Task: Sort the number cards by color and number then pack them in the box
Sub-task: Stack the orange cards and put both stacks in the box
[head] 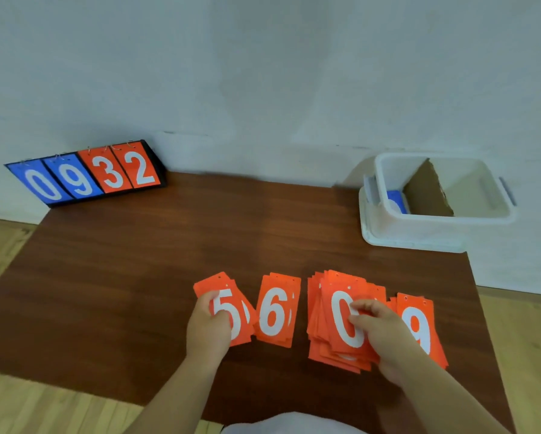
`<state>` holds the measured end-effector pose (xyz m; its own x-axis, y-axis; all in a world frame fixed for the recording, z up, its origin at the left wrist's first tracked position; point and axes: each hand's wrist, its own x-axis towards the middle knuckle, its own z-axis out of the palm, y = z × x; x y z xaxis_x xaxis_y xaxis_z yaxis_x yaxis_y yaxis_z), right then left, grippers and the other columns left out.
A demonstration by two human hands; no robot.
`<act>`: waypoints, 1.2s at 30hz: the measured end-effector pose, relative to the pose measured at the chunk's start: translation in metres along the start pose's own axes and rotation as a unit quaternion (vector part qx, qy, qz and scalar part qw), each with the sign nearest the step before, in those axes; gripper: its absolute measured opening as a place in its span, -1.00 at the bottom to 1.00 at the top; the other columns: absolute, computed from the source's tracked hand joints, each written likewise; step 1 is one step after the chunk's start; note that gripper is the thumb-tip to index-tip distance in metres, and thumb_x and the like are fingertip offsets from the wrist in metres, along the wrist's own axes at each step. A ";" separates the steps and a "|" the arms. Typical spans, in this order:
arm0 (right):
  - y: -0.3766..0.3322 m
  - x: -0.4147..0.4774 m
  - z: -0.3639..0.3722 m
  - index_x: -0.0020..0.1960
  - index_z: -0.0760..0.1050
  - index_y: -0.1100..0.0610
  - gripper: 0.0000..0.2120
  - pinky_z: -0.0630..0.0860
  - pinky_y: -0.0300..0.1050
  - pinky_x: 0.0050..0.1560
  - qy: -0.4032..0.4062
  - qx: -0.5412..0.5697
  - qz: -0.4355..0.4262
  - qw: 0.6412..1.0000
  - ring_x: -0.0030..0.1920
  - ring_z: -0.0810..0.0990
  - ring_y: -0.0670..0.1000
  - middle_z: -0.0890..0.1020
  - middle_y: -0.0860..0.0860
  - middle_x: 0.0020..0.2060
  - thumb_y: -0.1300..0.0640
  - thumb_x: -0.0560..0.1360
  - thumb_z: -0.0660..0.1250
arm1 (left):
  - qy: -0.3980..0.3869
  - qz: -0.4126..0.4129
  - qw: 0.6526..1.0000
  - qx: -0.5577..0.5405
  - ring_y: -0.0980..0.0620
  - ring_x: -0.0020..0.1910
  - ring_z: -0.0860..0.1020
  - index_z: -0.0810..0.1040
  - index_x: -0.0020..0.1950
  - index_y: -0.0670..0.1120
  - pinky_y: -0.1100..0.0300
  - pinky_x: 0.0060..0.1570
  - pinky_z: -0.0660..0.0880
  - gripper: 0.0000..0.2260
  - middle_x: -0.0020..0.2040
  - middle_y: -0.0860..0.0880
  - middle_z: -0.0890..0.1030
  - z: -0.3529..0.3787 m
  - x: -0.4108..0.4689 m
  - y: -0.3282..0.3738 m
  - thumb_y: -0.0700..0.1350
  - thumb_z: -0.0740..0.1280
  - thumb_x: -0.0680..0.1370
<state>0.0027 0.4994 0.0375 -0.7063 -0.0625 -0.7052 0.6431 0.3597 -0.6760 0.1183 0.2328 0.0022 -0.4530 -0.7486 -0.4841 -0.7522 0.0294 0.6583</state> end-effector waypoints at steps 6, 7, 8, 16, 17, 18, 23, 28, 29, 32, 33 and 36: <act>-0.031 -0.021 0.017 0.23 0.55 0.20 -0.77 0.67 0.19 -0.05 -0.171 0.262 0.067 0.948 0.18 0.65 0.36 0.66 0.30 0.17 0.31 0.59 0.31 | -0.170 0.023 0.984 -0.056 -0.01 0.23 0.55 0.47 0.36 0.18 0.03 0.16 0.63 -0.60 0.33 0.03 0.50 0.003 -0.041 0.019 -0.23 0.33 0.61; -0.035 -0.023 0.021 0.25 0.54 0.20 -0.74 0.65 0.19 -0.02 -0.189 0.272 0.063 0.941 0.19 0.64 0.36 0.65 0.31 0.18 0.31 0.58 0.30 | -0.196 0.033 0.979 -0.047 0.02 0.23 0.55 0.47 0.37 0.18 0.08 0.14 0.63 -0.60 0.31 0.06 0.51 0.005 -0.045 0.023 -0.22 0.34 0.62; -0.039 -0.026 0.023 0.25 0.54 0.20 -0.74 0.67 0.18 -0.01 -0.198 0.274 0.055 0.940 0.16 0.66 0.33 0.66 0.29 0.17 0.30 0.58 0.30 | -0.219 0.048 0.974 -0.039 0.05 0.23 0.54 0.46 0.37 0.18 0.17 0.09 0.63 -0.60 0.29 0.10 0.51 0.006 -0.049 0.027 -0.20 0.35 0.62; -0.030 -0.028 0.034 0.11 0.63 0.05 -0.79 0.59 0.20 0.23 -0.057 0.070 -0.064 0.994 0.14 0.63 0.10 0.66 0.00 0.11 0.31 0.57 0.38 | -0.296 0.125 0.938 -0.129 0.10 0.07 0.67 0.43 0.30 0.30 0.18 0.04 0.64 -0.72 0.16 0.21 0.64 0.005 -0.064 0.063 -0.03 0.33 0.66; -0.027 -0.027 0.035 0.09 0.63 0.02 -0.80 0.58 0.18 0.25 -0.043 0.039 -0.074 0.996 0.14 0.62 0.06 0.65 -0.03 0.12 0.28 0.57 0.38 | -0.292 0.129 0.940 -0.121 0.13 0.13 0.64 0.38 0.33 0.33 0.17 0.11 0.62 -0.73 0.22 0.23 0.58 0.006 -0.062 0.065 0.01 0.26 0.69; -0.025 -0.027 0.036 0.09 0.63 -0.01 -0.80 0.59 0.15 0.25 -0.036 0.028 -0.073 0.996 0.15 0.60 0.04 0.63 -0.05 0.13 0.26 0.57 0.38 | -0.291 0.131 0.941 -0.116 0.17 0.19 0.59 0.34 0.36 0.36 0.18 0.17 0.59 -0.73 0.26 0.27 0.51 0.005 -0.062 0.068 0.04 0.20 0.71; -0.016 -0.028 0.043 0.09 0.65 0.04 -0.83 0.65 0.13 0.15 -0.092 0.091 -0.011 0.992 0.13 0.67 0.13 0.68 0.05 0.12 0.26 0.58 0.38 | -0.334 0.129 0.927 -0.111 0.19 0.20 0.59 0.36 0.28 0.44 0.14 0.25 0.57 -0.78 0.27 0.26 0.52 0.010 -0.063 0.070 0.11 0.15 0.71; -0.009 -0.021 0.036 0.04 0.64 -0.05 -0.82 0.66 0.08 0.13 -0.047 0.044 -0.064 0.996 0.11 0.66 0.07 0.67 -0.02 0.09 0.22 0.56 0.43 | -0.354 0.140 0.922 -0.068 0.19 0.22 0.53 0.36 0.43 0.34 0.10 0.32 0.51 -0.70 0.24 0.26 0.48 0.021 -0.049 0.067 0.15 0.20 0.69; -0.006 -0.018 0.031 0.03 0.62 -0.08 -0.83 0.64 0.08 0.16 -0.018 0.004 -0.075 0.997 0.11 0.63 0.04 0.64 -0.08 0.09 0.19 0.56 0.43 | -0.330 0.142 0.933 -0.038 0.17 0.15 0.56 0.37 0.46 0.25 0.11 0.26 0.53 -0.66 0.19 0.17 0.54 0.026 -0.041 0.063 0.11 0.23 0.68; 0.006 -0.011 0.013 0.03 0.58 -0.09 -0.85 0.62 0.03 0.14 0.053 -0.053 -0.070 0.995 0.08 0.58 -0.01 0.57 -0.16 0.07 0.15 0.56 0.42 | -0.223 0.115 0.961 0.115 -0.03 0.26 0.55 0.32 0.52 0.12 0.03 0.23 0.55 -0.52 0.31 0.00 0.53 0.047 -0.010 0.043 0.06 0.35 0.62; 0.011 -0.009 0.007 0.03 0.58 -0.09 -0.86 0.62 -0.03 0.08 0.062 -0.054 -0.064 0.995 0.06 0.57 -0.02 0.57 -0.14 0.07 0.15 0.57 0.41 | -0.187 0.089 0.964 0.168 -0.09 0.33 0.52 0.29 0.53 0.11 -0.01 0.24 0.55 -0.45 0.38 -0.03 0.47 0.054 -0.001 0.037 0.07 0.39 0.58; 0.024 -0.003 -0.013 0.05 0.55 -0.09 -0.85 0.55 -0.13 -0.03 0.082 -0.082 -0.049 0.992 0.10 0.56 0.02 0.55 -0.08 0.13 0.15 0.58 0.40 | -0.124 0.046 0.950 0.283 -0.16 0.40 0.41 0.20 0.56 0.07 -0.06 0.25 0.53 -0.24 0.43 -0.09 0.35 0.074 0.008 0.029 0.15 0.51 0.48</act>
<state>0.0161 0.5201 0.0264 -0.8109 0.0433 -0.5836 0.5212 0.5068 -0.6867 0.0575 0.2766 -0.0256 -0.5747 -0.5493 -0.6066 -0.8095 0.4907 0.3225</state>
